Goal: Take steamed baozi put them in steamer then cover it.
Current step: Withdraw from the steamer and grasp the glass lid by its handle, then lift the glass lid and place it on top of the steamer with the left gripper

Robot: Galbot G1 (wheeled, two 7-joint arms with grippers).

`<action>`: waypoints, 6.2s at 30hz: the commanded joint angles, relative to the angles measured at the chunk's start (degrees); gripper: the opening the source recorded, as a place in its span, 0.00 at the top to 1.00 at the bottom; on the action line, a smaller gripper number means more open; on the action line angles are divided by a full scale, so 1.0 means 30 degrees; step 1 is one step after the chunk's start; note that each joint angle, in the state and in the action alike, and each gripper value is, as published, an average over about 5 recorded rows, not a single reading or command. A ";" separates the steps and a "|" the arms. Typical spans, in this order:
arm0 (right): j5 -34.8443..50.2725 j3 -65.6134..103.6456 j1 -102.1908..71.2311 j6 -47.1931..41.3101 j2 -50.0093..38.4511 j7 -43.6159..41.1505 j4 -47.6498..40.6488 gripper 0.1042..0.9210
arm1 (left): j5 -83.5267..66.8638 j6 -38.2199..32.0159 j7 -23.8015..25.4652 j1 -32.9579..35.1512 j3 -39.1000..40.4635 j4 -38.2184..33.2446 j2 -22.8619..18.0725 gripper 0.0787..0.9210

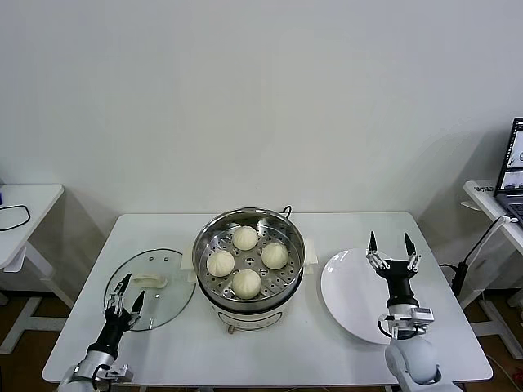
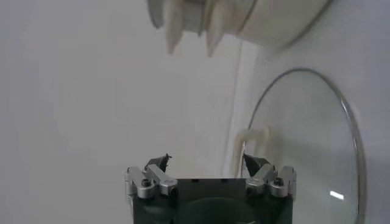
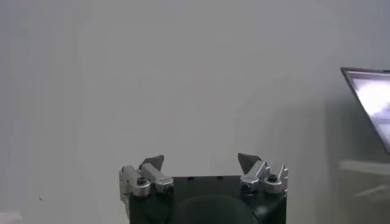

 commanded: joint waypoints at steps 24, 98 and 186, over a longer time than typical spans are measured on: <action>-0.0603 0.1209 -0.0977 0.0323 0.0955 -0.0338 -0.0438 0.12 | 0.2381 0.1227 -0.0225 -0.5077 0.1570 0.3952 -0.0677 0.12; -0.2084 0.1801 -0.0585 -0.0023 0.2294 0.0124 -0.0423 0.12 | 0.3847 1.3458 0.9828 -0.7565 1.2852 -0.9802 -0.1472 0.87; -0.2616 0.1948 -0.0260 -0.0288 0.2621 0.0208 -0.0690 0.12 | 0.8023 1.3611 1.0760 -0.7846 1.3637 -0.6273 -0.3402 0.87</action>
